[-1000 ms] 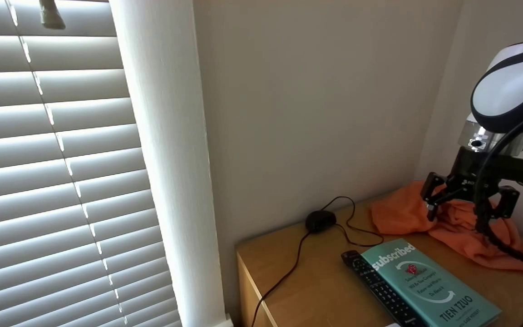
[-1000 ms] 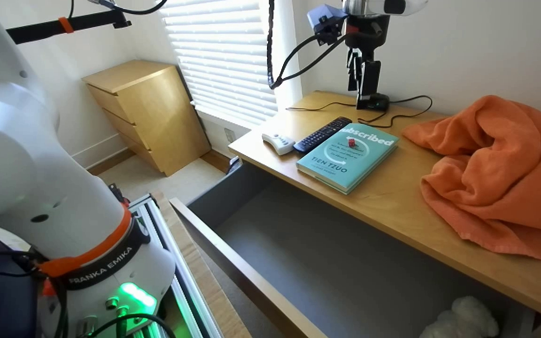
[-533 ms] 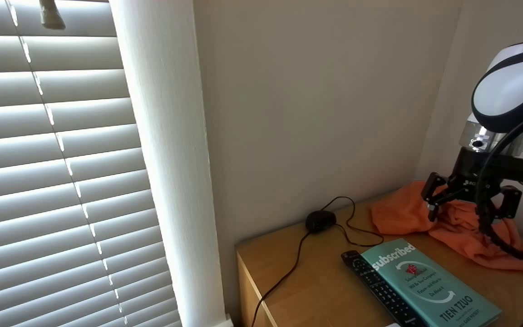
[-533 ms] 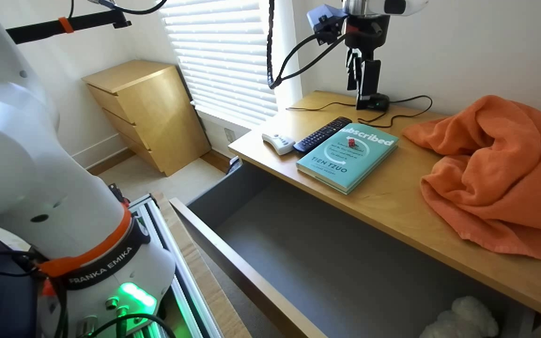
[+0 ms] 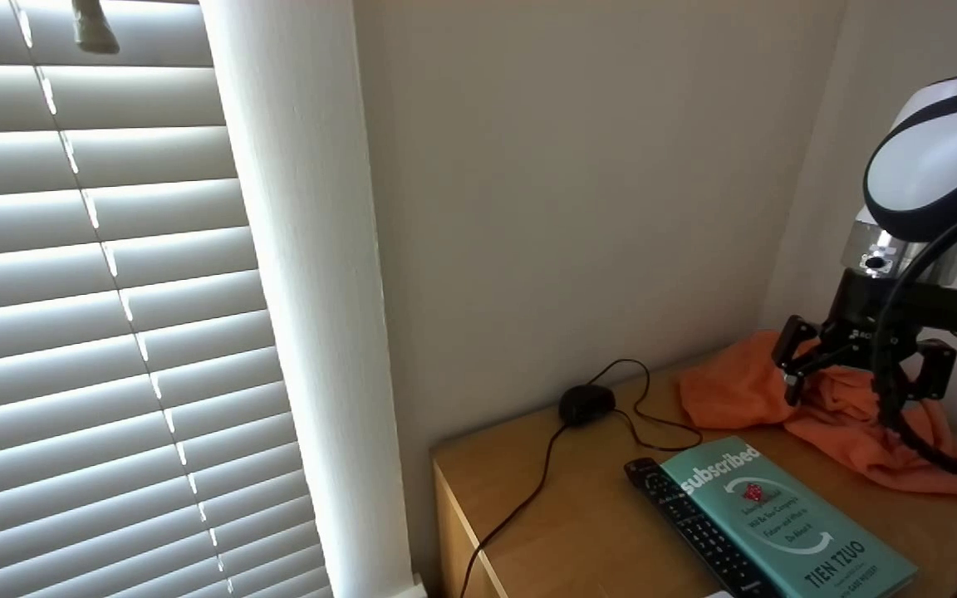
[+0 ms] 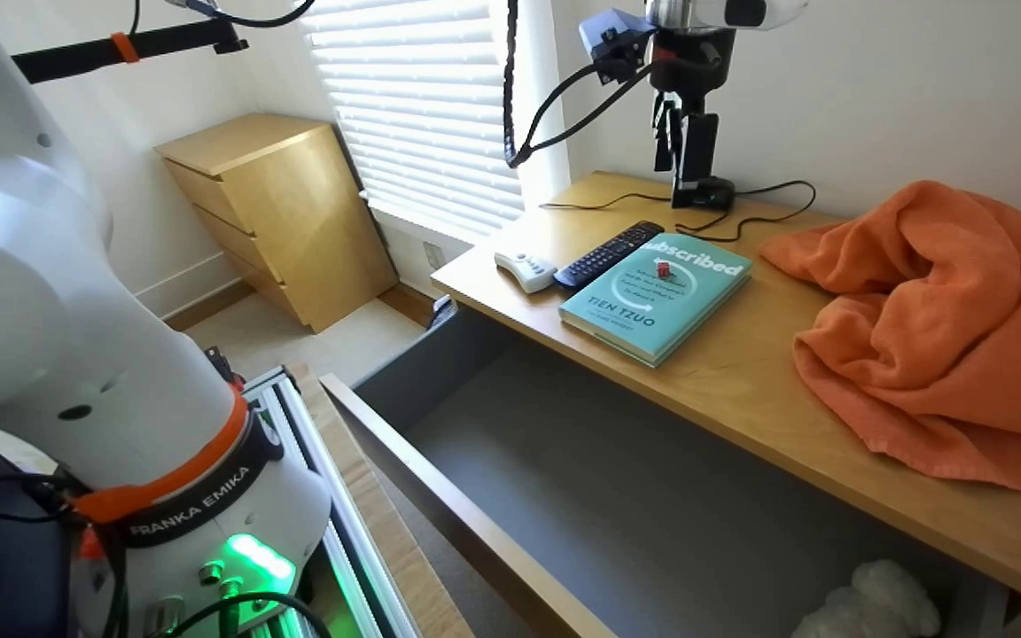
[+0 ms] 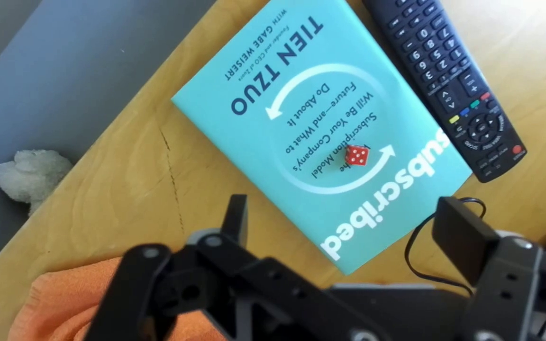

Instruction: Pick up the orange dice and drop it on the blue book

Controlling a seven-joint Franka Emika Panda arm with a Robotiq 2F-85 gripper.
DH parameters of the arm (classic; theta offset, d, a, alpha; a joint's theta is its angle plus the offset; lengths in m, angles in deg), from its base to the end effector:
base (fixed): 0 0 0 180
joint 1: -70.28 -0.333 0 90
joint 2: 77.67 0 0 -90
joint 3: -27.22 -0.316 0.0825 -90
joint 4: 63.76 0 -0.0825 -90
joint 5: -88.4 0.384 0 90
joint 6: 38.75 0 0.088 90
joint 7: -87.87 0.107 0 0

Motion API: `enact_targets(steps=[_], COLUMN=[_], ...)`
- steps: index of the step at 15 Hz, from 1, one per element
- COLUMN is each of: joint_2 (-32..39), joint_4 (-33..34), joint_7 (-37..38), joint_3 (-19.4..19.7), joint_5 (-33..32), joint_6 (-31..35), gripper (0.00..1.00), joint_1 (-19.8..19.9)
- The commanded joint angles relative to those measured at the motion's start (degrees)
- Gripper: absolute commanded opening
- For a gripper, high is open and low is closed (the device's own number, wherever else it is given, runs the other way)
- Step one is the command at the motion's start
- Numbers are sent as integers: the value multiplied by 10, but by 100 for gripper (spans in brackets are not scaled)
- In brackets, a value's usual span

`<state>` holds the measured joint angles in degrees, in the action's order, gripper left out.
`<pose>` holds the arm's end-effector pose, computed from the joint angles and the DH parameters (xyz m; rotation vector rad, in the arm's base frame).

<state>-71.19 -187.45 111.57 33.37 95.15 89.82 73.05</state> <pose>0.5433 -0.0813 0.3441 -2.9088 0.9697 0.0564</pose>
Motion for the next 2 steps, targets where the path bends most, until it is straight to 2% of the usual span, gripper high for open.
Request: enact_targets(steps=[1, 2], joint_2=[0, 0], joint_4=[1, 1], joint_7=[0, 0], joint_3=[-3, -3], joint_5=[-1, -1], joint_6=[-2, -2], gripper=[100, 100], joint_1=[3, 3])
